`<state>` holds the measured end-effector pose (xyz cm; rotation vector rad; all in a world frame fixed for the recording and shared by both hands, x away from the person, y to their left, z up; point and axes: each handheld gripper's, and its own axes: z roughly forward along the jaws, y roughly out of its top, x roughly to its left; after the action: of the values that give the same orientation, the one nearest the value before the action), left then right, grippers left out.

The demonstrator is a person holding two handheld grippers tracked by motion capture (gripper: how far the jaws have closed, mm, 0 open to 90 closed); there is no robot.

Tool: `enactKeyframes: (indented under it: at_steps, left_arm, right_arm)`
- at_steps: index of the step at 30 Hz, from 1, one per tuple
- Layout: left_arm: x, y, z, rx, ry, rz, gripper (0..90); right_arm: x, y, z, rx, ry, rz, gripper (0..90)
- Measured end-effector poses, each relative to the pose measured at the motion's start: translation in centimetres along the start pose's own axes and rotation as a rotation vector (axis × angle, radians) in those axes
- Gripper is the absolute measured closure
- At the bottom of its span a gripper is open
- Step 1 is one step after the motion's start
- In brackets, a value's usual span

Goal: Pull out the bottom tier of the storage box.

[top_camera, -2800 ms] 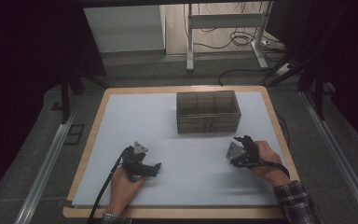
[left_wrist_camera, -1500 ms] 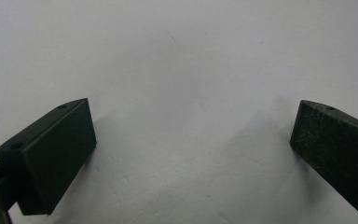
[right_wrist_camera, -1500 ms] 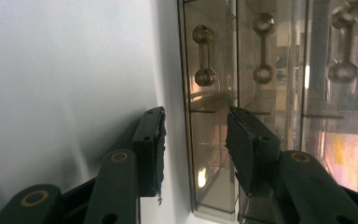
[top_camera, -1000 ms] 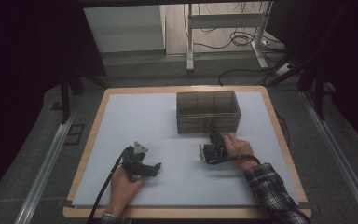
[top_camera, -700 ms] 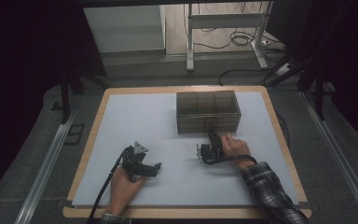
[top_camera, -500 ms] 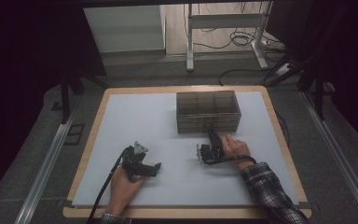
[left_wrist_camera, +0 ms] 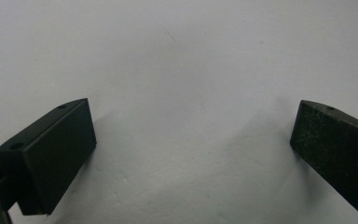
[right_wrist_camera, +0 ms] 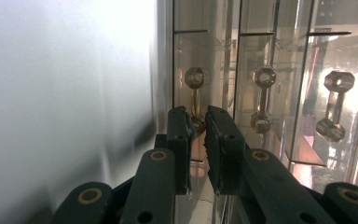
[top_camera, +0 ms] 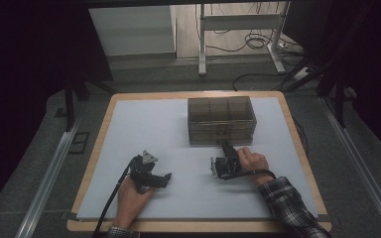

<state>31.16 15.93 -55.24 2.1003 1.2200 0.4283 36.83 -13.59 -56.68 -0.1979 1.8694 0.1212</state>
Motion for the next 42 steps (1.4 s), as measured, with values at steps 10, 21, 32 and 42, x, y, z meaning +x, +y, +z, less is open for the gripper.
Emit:
enactKeyframes:
  at_steps: [10,21,32,42]
  left_arm:
    - [-0.1,0.0,0.0,-0.006,-0.002,-0.007,0.0]
    - [0.0,0.0,0.0,-0.007,0.0,-0.007,0.0]
    - [0.0,0.0,0.0,-0.005,0.0,-0.006,0.0]
    - [0.0,0.0,0.0,-0.005,-0.001,-0.007,0.0]
  right_arm:
    - [0.3,-0.1,-1.6,-0.019,0.037,0.016,79.9]
    - [0.3,-0.1,-2.1,-0.025,0.054,0.018,77.9]
    - [-1.0,-0.6,-2.5,-0.049,0.119,0.078,71.5]
    - [-2.4,-1.3,-2.6,-0.073,0.228,0.145,69.5]
